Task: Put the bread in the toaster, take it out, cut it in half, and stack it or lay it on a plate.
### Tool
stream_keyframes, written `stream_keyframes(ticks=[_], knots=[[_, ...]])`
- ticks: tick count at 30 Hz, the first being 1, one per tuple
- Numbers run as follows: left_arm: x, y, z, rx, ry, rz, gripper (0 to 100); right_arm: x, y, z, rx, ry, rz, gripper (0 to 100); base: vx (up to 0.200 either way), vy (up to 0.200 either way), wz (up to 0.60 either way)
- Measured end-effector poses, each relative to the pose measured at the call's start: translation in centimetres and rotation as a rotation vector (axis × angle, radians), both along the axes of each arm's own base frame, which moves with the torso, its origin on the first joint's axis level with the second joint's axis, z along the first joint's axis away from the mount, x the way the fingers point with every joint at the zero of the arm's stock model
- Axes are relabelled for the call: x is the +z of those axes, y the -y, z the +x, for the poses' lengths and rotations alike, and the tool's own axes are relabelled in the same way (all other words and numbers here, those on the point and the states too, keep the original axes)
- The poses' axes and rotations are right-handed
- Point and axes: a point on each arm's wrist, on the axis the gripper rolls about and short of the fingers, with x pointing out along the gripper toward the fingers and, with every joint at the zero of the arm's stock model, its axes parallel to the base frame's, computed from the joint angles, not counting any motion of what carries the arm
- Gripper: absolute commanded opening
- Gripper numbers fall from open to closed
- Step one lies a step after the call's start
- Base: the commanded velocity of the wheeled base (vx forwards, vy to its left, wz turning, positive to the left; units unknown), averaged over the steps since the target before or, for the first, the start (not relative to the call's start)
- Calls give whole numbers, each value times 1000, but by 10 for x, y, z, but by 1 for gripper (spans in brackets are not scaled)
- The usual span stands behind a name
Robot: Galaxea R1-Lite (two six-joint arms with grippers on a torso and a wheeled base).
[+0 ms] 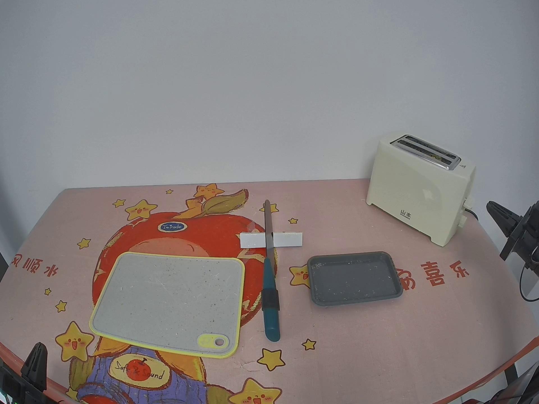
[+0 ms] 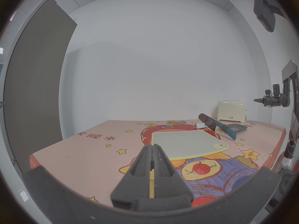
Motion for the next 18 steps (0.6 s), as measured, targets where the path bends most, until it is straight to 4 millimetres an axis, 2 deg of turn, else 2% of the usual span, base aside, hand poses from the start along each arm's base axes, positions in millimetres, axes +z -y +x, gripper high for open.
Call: stream_keyframes(ticks=[18], knots=[[0,0,0,0,0,0,0,-8,-12,-10,44,-38,9,0,0,0,0]])
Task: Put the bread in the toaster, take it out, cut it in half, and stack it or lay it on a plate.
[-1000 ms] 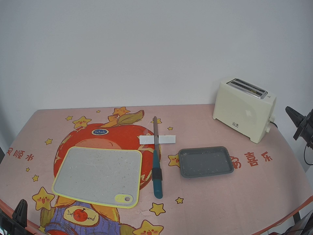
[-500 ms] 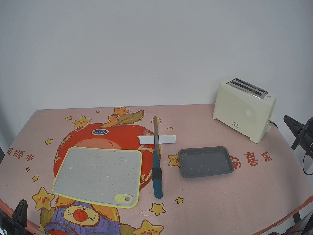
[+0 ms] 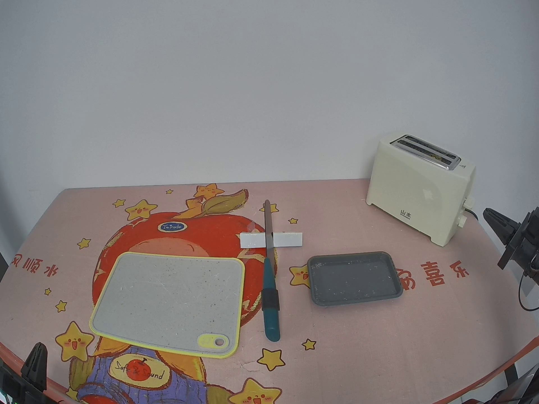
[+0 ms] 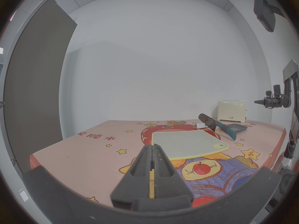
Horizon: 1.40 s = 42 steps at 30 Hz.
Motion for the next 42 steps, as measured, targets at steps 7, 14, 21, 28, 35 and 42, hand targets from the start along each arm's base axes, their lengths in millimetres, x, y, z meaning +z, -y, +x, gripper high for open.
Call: stream_keyframes(ticks=[7,14,21,28,35,42], knots=[[0,0,0,0,0,0,0,0,1,-1,-6,1,0,0,0,0,0],[0,0,0,0,0,0,0,2,0,-3,-2,18,-6,0,0,0,0],[0,0,0,0,0,0,0,2,-3,-5,8,17,-14,0,0,0,0],[0,0,0,0,0,0,0,2,-5,-5,15,20,-23,0,0,0,0],[0,0,0,0,0,0,0,5,-4,-4,14,39,-28,0,0,0,0],[0,0,0,0,0,0,0,6,-4,-4,14,44,-29,0,0,0,0]])
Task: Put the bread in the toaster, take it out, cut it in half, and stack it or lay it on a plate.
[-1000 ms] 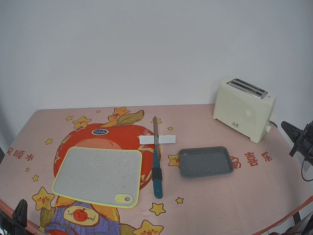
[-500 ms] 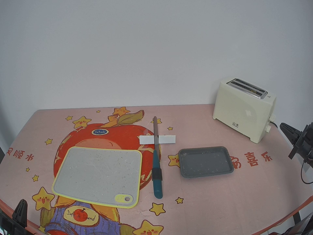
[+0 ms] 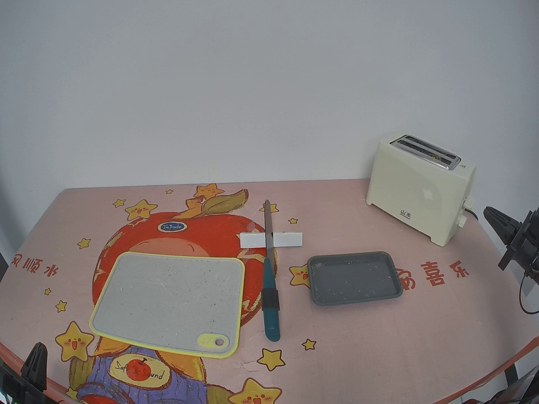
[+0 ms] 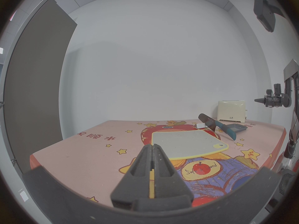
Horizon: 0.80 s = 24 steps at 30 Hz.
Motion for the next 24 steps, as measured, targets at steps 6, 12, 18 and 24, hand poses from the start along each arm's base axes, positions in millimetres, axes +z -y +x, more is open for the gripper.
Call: stream_keyframes(ticks=[6,12,18,24], knots=[[0,0,0,0,0,0,0,1,0,0,0,4,-2,0,0,0,0],[0,0,0,0,0,0,0,-1,0,-1,-1,-7,1,0,0,0,0],[0,0,0,0,0,0,0,1,3,-2,-18,4,-2,0,0,0,0],[0,0,0,0,0,0,0,-1,0,-8,27,-27,36,0,0,0,0]])
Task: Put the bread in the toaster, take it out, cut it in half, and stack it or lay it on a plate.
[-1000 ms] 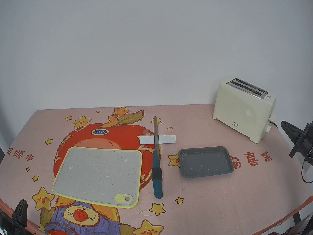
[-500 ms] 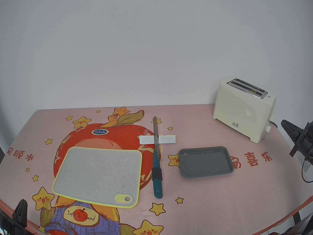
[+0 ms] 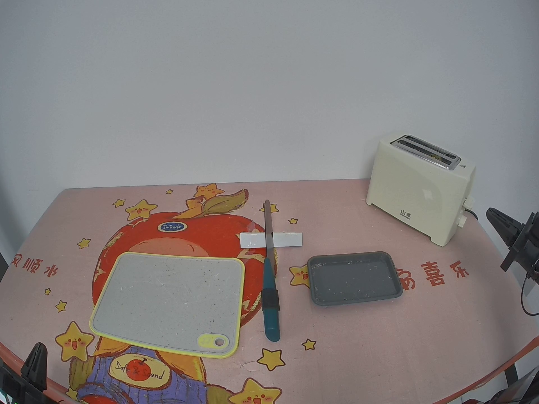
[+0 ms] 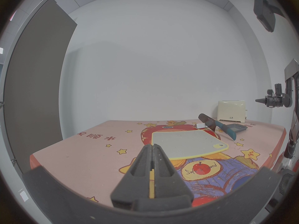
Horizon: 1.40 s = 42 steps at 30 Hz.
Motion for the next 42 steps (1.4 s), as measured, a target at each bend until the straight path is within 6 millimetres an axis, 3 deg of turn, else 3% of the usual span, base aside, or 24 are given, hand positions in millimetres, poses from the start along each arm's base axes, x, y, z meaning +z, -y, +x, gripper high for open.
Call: stream_keyframes(ticks=[9,22,31,42], knots=[[0,0,0,0,0,0,0,-19,-2,2,48,-97,34,0,0,0,0],[0,0,0,0,0,0,0,-46,17,19,-15,-192,20,0,0,0,0],[0,0,0,-1,0,0,0,-51,38,31,-106,-189,-6,0,0,0,0],[0,0,0,0,0,0,0,-54,43,39,-188,-202,-14,0,0,0,0]])
